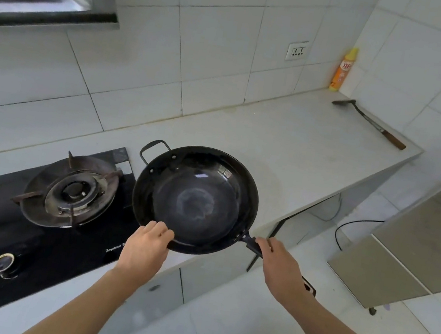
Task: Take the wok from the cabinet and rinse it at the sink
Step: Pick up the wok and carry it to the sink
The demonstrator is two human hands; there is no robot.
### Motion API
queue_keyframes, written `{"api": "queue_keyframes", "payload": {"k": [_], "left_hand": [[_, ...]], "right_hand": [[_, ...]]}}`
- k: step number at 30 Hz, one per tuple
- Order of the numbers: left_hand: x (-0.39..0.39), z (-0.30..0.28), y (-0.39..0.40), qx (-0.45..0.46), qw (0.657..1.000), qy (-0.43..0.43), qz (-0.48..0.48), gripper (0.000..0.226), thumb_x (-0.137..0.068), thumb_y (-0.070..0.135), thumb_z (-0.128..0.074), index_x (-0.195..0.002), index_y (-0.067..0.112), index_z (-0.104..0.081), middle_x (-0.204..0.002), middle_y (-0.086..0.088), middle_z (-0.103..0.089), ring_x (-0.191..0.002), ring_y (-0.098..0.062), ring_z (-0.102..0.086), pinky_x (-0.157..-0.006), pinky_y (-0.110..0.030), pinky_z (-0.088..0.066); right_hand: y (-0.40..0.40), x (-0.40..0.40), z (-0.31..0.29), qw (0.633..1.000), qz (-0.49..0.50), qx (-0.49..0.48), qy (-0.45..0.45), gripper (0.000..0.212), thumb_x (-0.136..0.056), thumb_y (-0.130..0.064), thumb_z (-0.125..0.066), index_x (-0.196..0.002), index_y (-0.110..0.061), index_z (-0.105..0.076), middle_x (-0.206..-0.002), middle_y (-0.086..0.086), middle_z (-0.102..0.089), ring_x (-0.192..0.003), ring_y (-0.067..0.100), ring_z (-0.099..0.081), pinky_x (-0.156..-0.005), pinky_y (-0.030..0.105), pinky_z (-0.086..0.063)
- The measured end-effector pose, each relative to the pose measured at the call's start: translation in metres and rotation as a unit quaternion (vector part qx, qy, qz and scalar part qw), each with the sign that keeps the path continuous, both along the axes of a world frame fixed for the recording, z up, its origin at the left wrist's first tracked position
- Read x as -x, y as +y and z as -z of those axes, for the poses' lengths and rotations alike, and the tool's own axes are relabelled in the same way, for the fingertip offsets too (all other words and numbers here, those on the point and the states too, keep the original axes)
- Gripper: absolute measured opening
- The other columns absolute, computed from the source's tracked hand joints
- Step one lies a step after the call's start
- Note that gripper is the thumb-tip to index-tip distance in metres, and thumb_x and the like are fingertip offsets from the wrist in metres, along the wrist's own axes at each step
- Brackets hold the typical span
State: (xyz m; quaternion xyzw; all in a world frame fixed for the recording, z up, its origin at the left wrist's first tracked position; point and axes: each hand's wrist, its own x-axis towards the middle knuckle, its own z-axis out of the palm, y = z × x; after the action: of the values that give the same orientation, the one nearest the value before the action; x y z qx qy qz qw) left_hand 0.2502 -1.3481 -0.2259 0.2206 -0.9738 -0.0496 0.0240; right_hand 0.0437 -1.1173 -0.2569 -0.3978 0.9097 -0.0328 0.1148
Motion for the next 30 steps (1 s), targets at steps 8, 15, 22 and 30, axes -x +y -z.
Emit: {"api": "queue_keyframes", "payload": {"k": [8,15,22,30], "left_hand": [[0.001,0.015,-0.020,0.035,0.996,-0.018,0.076,0.028,-0.057,0.000,-0.082,-0.067,0.017,-0.063,-0.066,0.003,-0.054,-0.060,-0.017,-0.050,-0.053,-0.028,-0.047],[0.000,0.022,-0.035,0.077,0.986,-0.024,0.147,0.025,-0.062,-0.002,-0.076,-0.072,0.016,-0.060,-0.069,0.001,-0.051,-0.062,-0.018,-0.045,-0.053,-0.029,-0.045],[0.000,0.017,-0.044,0.084,0.980,-0.032,0.176,0.029,-0.063,0.002,-0.079,-0.084,0.017,-0.066,-0.076,0.002,-0.057,-0.067,-0.016,-0.051,-0.060,-0.027,-0.050],[0.003,-0.006,-0.037,0.097,0.981,-0.009,0.167,0.032,-0.058,-0.001,-0.080,-0.080,0.014,-0.064,-0.074,0.000,-0.055,-0.063,-0.018,-0.049,-0.055,-0.028,-0.047]], "right_hand": [[0.007,0.012,0.010,0.999,-0.033,-0.012,0.009,0.063,-0.082,-0.002,-0.059,-0.135,-0.029,-0.036,-0.108,-0.003,-0.047,-0.060,0.015,-0.042,-0.051,0.029,-0.039],[0.010,0.014,0.012,0.999,-0.028,0.000,-0.019,0.047,-0.095,-0.011,-0.047,-0.136,-0.031,-0.036,-0.116,-0.004,-0.045,-0.064,0.021,-0.056,-0.063,0.036,-0.053],[0.008,0.013,0.004,1.000,-0.020,0.013,-0.010,0.040,-0.097,-0.016,-0.045,-0.132,-0.033,-0.039,-0.115,-0.006,-0.046,-0.065,0.022,-0.057,-0.063,0.038,-0.055],[0.007,0.027,-0.013,0.998,-0.037,0.056,-0.012,0.042,-0.093,-0.013,-0.051,-0.128,-0.035,-0.041,-0.107,-0.009,-0.047,-0.062,0.018,-0.053,-0.056,0.032,-0.048]]}}
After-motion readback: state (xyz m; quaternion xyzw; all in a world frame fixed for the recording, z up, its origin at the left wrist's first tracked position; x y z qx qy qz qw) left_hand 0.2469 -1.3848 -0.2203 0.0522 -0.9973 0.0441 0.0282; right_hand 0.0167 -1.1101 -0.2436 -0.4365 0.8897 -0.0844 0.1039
